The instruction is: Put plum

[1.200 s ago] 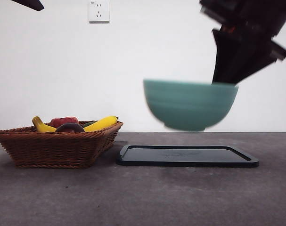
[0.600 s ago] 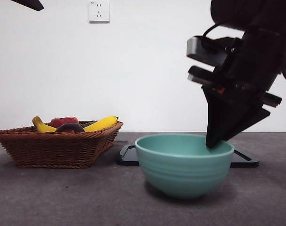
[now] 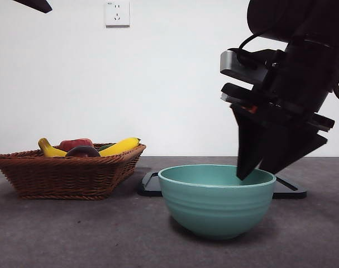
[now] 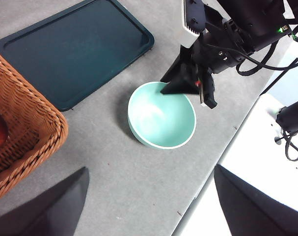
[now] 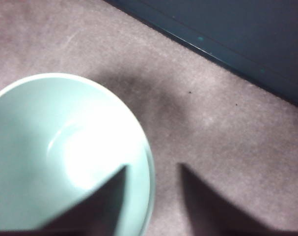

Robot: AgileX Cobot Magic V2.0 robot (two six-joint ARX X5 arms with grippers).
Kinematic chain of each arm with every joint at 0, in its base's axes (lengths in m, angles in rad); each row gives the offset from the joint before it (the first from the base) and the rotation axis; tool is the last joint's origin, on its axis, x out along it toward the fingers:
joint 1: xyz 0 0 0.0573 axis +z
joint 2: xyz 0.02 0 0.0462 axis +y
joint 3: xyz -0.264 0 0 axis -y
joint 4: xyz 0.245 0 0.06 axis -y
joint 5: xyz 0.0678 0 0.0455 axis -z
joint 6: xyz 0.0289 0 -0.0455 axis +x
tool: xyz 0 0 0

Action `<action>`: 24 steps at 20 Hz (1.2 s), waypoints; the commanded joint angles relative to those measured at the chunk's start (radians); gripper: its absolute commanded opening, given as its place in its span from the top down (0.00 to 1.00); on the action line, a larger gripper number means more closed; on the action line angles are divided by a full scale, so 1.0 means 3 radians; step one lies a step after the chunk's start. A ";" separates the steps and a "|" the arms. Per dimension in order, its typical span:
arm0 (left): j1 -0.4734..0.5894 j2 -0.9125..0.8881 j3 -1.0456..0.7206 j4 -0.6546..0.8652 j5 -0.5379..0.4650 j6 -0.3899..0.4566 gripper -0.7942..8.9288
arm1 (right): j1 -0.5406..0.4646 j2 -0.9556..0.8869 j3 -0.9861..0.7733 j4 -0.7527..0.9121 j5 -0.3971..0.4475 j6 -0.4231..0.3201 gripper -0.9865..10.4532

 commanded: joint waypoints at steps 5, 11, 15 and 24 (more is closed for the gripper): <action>-0.0015 0.0036 0.0065 0.0029 0.0019 0.0038 0.50 | 0.0009 -0.0392 0.0212 -0.0326 0.0084 0.0034 0.66; -0.0015 0.0036 0.0065 0.0027 0.0019 0.0037 0.50 | 0.0001 -0.1315 0.0523 -0.1025 0.0070 -0.0120 0.66; -0.0015 0.0036 0.0065 0.0024 0.0019 0.0031 0.50 | 0.0001 -0.1850 0.0575 -0.1369 -0.0195 -0.0108 0.66; -0.0015 0.0036 0.0065 0.0023 0.0019 0.0025 0.50 | 0.0003 -0.2174 0.0573 -0.1905 -0.0214 -0.0111 0.66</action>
